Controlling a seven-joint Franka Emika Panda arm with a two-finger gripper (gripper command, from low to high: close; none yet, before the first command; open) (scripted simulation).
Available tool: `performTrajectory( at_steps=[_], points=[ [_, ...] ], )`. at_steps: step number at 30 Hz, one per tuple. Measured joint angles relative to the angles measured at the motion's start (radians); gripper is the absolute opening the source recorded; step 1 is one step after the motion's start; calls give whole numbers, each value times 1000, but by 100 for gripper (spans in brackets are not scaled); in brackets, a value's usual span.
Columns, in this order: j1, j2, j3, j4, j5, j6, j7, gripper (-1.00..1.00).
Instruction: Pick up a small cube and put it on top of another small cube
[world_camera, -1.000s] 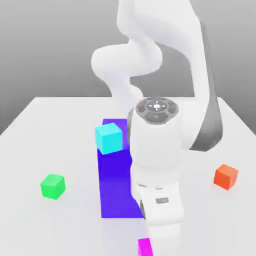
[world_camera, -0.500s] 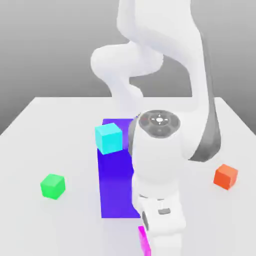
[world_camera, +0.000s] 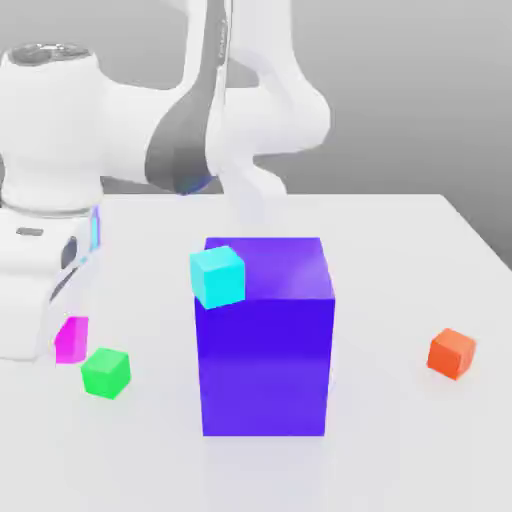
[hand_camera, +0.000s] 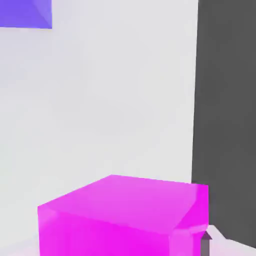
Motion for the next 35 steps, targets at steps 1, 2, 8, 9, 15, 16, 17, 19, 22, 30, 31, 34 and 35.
performTrajectory(
  at_steps=[1, 2, 8, 9, 15, 16, 17, 19, 22, 30, 31, 34, 35],
  points=[
    [-14, -17, -12, -24, -13, 3, -19, -100],
    [-28, -34, -23, -52, -26, 7, -38, -100],
    [-114, -121, -104, -238, -99, 36, -160, -100],
    [-123, -129, -110, -263, -111, 39, -170, -100],
    [-129, -78, -124, -270, -116, 51, -181, -100],
    [-127, -66, -126, -267, -112, 57, -184, -100],
    [-124, -53, -128, -265, -107, 63, -187, -100],
    [-119, -26, -132, -262, -92, 80, -197, -100],
    [-108, 16, -135, -260, -56, 114, -222, -100],
    [-94, 131, -82, -272, 182, 236, -389, -100],
    [-101, 145, -62, -274, 232, 252, -425, -100],
    [-134, 184, 17, -279, 413, 297, -555, -100],
    [-147, 192, 40, -279, 455, 305, -585, 100]
  ],
)
